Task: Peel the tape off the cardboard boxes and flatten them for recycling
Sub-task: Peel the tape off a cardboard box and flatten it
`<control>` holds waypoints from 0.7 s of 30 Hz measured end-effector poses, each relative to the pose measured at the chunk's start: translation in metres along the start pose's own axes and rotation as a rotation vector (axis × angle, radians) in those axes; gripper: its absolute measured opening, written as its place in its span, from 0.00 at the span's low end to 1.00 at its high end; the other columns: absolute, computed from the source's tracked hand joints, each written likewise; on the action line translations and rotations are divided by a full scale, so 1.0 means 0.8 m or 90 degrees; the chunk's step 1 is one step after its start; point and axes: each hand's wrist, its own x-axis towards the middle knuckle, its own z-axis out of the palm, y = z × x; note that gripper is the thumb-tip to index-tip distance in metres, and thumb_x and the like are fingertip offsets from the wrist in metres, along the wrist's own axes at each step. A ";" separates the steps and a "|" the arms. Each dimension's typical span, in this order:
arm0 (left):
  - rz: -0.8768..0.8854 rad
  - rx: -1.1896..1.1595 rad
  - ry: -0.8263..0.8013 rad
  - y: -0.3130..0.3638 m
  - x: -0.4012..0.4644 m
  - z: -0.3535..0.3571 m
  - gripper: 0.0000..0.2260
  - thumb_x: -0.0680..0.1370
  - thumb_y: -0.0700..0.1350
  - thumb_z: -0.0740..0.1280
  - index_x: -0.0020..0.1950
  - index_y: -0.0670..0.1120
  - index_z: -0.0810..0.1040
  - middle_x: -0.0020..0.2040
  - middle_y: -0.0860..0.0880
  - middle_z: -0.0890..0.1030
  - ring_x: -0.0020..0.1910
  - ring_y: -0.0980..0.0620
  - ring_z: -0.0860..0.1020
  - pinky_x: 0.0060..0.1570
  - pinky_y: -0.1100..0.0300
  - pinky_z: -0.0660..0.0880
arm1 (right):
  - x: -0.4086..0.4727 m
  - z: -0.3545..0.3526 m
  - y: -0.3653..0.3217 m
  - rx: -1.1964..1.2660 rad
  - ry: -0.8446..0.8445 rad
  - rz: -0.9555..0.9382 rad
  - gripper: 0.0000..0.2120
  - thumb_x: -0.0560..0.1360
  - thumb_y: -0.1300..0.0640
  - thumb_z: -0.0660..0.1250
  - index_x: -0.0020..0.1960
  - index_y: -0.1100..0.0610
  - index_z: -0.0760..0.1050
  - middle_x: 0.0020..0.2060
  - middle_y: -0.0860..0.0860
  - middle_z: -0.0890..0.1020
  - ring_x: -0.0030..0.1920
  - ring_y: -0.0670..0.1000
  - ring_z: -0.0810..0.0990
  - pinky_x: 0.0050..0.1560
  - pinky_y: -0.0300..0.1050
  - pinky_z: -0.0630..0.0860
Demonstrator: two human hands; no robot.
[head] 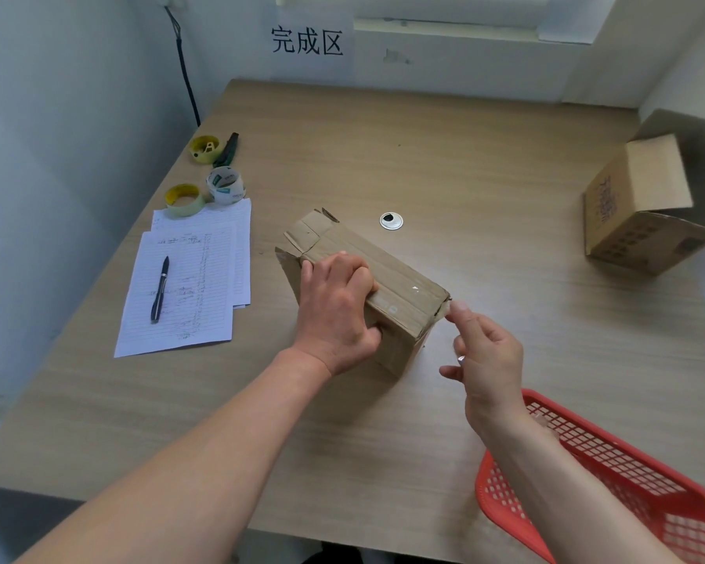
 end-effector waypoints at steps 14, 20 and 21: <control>0.032 0.156 -0.086 0.000 0.011 -0.023 0.40 0.56 0.53 0.77 0.67 0.53 0.69 0.60 0.47 0.69 0.56 0.42 0.68 0.56 0.48 0.70 | -0.005 0.027 0.008 0.191 0.008 0.091 0.13 0.80 0.64 0.65 0.37 0.57 0.73 0.34 0.52 0.78 0.36 0.49 0.78 0.39 0.46 0.79; 0.044 0.139 -0.279 0.012 0.046 -0.058 0.51 0.66 0.58 0.73 0.80 0.59 0.44 0.76 0.55 0.57 0.73 0.46 0.58 0.61 0.44 0.66 | 0.003 0.034 -0.036 0.078 -0.062 -0.081 0.09 0.79 0.65 0.67 0.40 0.61 0.75 0.31 0.52 0.78 0.31 0.45 0.77 0.34 0.38 0.77; 0.030 0.106 -0.262 0.012 0.051 -0.062 0.50 0.65 0.57 0.74 0.80 0.58 0.47 0.74 0.54 0.62 0.71 0.48 0.61 0.61 0.45 0.67 | 0.006 0.035 -0.043 0.065 -0.076 -0.089 0.10 0.79 0.65 0.67 0.39 0.60 0.75 0.31 0.52 0.78 0.31 0.46 0.76 0.35 0.38 0.76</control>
